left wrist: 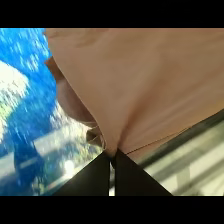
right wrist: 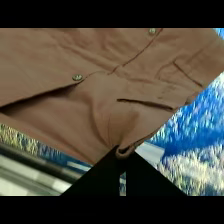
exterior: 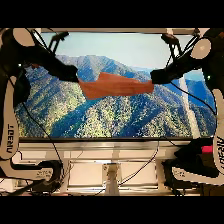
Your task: Fold the clothes and pants, and hang the long-sleeved shirts on hangers.
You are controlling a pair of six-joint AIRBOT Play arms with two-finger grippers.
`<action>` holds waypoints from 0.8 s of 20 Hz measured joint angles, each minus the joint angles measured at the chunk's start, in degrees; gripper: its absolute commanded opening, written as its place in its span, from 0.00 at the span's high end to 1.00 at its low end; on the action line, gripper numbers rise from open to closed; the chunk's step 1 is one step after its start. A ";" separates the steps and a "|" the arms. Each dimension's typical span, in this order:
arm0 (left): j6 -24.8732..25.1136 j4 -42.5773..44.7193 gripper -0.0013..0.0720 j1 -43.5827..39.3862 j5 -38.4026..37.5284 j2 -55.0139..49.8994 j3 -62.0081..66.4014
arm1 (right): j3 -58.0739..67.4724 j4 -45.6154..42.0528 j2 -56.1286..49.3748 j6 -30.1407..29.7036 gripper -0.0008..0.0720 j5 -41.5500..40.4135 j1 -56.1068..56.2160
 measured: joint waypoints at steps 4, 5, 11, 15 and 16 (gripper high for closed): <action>-0.13 0.81 0.96 -2.80 -4.92 0.00 -5.68 | -1.62 -0.37 0.00 -0.09 0.96 6.36 0.00; -0.13 0.85 0.96 -3.45 -5.55 0.00 -7.54 | -2.69 -0.37 0.00 -0.11 0.96 7.21 0.00; -0.15 1.20 0.96 -6.29 -4.72 -0.22 -17.49 | -14.38 0.17 0.39 0.00 0.96 9.11 0.17; -0.31 1.25 0.96 -7.78 -3.85 -0.31 -21.11 | -22.75 0.50 2.60 0.94 0.96 9.31 0.94; -0.33 1.25 0.96 -8.22 -3.87 -0.31 -21.92 | -24.83 0.57 3.37 1.27 0.96 9.29 1.14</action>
